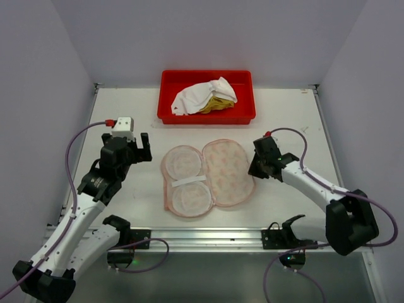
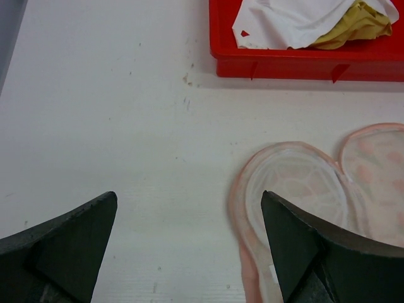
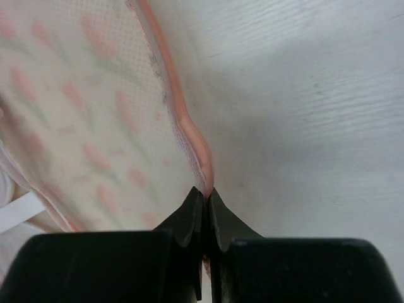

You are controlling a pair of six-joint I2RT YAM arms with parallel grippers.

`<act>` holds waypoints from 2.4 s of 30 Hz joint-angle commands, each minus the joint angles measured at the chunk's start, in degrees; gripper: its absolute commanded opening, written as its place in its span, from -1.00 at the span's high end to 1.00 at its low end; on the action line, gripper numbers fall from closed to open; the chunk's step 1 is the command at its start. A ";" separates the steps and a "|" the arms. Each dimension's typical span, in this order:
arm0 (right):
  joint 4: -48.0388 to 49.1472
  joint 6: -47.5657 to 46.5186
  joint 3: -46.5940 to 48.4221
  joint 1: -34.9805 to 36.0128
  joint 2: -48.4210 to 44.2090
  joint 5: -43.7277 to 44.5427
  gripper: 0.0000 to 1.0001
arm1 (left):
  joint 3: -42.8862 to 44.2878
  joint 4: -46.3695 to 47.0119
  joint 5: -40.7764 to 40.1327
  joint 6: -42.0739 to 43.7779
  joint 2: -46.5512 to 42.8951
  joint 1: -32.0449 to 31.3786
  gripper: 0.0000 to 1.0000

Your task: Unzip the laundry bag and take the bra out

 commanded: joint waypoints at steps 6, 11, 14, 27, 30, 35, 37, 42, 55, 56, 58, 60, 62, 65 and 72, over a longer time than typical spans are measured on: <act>-11.70 -10.72 8.33 -0.80 -14.04 15.42 1.00 | -3.79 0.71 -0.45 -2.15 -1.89 0.40 -1.00; -11.08 -14.69 11.58 -0.54 -14.05 9.27 1.00 | -7.84 2.56 -0.44 -4.00 -3.47 0.40 -1.00; -11.08 -15.14 12.98 1.22 -12.47 7.16 1.00 | -8.10 2.21 -2.10 -4.44 -4.69 0.40 -1.00; -10.03 -9.60 21.51 20.11 -1.22 5.92 1.00 | -10.04 4.23 -0.62 -3.82 -8.84 0.49 -1.00; -8.89 -8.99 24.23 24.41 1.41 5.22 1.00 | -9.86 4.06 -0.18 -3.82 -8.22 0.49 -1.00; -7.92 -7.14 27.58 28.29 6.60 4.08 1.00 | -10.13 4.23 1.05 -3.82 -8.57 0.49 -1.00; -7.31 -6.61 28.11 29.34 9.05 2.76 1.00 | -10.39 4.49 1.58 -3.91 -8.48 0.49 -1.00; -1.07 -4.06 26.44 30.40 14.15 -1.53 0.98 | -10.39 4.58 2.02 -3.82 -7.95 0.49 -1.00; 10.97 0.68 25.65 31.28 27.44 -10.86 0.67 | -10.30 4.85 4.13 -3.74 -6.37 0.49 -1.00; 11.50 0.68 25.65 31.28 27.17 -11.21 0.61 | -10.30 4.93 4.22 -3.65 -6.37 0.49 -1.00; 11.94 0.68 25.47 31.46 25.95 -12.35 0.43 | -10.30 5.20 5.18 -3.47 -6.20 0.49 -1.00; 12.64 0.60 25.30 31.54 24.72 -13.58 0.06 | -10.30 5.37 5.88 -3.47 -6.20 0.57 -1.00; 12.82 -0.62 25.73 31.54 22.70 -14.11 -0.21 | -10.22 5.64 6.76 -3.56 -6.28 0.49 -1.00; 8.63 -3.61 28.54 31.54 21.11 -11.49 -0.65 | -10.30 6.69 8.34 -4.00 -6.46 0.49 -1.00; 2.63 -7.84 28.38 24.37 14.09 -2.17 -0.97 | -6.88 7.40 10.46 -8.21 -3.83 0.49 -1.00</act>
